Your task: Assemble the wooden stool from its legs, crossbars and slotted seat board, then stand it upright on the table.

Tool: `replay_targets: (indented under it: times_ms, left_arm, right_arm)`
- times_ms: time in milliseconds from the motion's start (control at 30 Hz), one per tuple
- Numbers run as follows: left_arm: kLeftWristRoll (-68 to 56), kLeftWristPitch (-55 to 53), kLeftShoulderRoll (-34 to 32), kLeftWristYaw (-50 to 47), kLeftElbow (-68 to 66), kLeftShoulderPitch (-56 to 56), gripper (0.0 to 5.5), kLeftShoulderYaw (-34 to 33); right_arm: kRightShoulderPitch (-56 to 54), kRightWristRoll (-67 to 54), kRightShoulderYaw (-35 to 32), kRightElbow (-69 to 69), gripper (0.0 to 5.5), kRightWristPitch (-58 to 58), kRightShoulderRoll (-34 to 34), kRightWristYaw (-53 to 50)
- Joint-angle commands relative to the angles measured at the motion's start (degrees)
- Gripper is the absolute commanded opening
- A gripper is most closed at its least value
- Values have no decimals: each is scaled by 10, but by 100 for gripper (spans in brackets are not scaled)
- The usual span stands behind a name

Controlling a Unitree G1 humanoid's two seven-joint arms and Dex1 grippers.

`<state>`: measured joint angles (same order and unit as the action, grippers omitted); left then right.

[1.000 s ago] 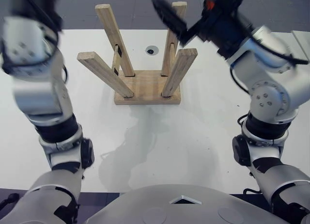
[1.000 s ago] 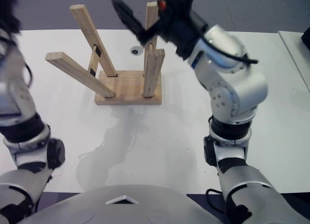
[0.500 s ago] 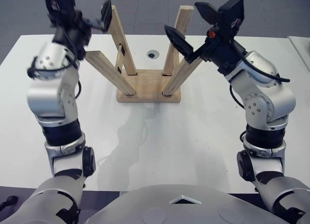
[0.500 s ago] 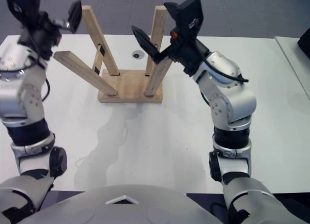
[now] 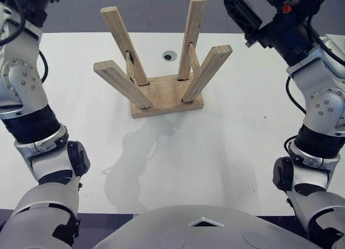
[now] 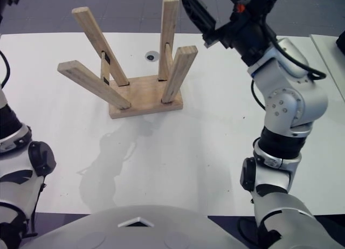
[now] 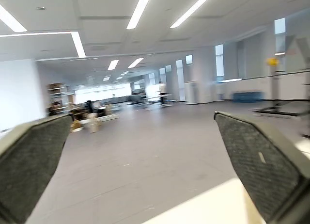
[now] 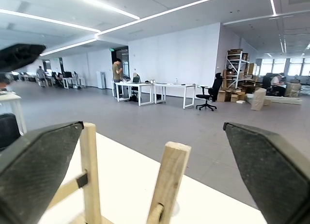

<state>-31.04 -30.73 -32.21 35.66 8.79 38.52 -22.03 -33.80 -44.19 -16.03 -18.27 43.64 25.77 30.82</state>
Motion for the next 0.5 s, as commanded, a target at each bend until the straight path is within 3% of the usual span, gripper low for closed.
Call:
replay_targets:
  times_ms: [33,233,500]
  left_arm:
    - [-72,-20,-71,138,-62,-67,540,-50]
    - [-82,-18,-174,342,-157,-186,540,-47]
    - [-61,22,-157,426,-157,-220,540,41]
  right_arm:
    - [38,-70,-23,25,537,47,66,100]
    - [115,-14,34,82,537,5,163,267]
    - [55,77,142,189,537,-76,124,321]
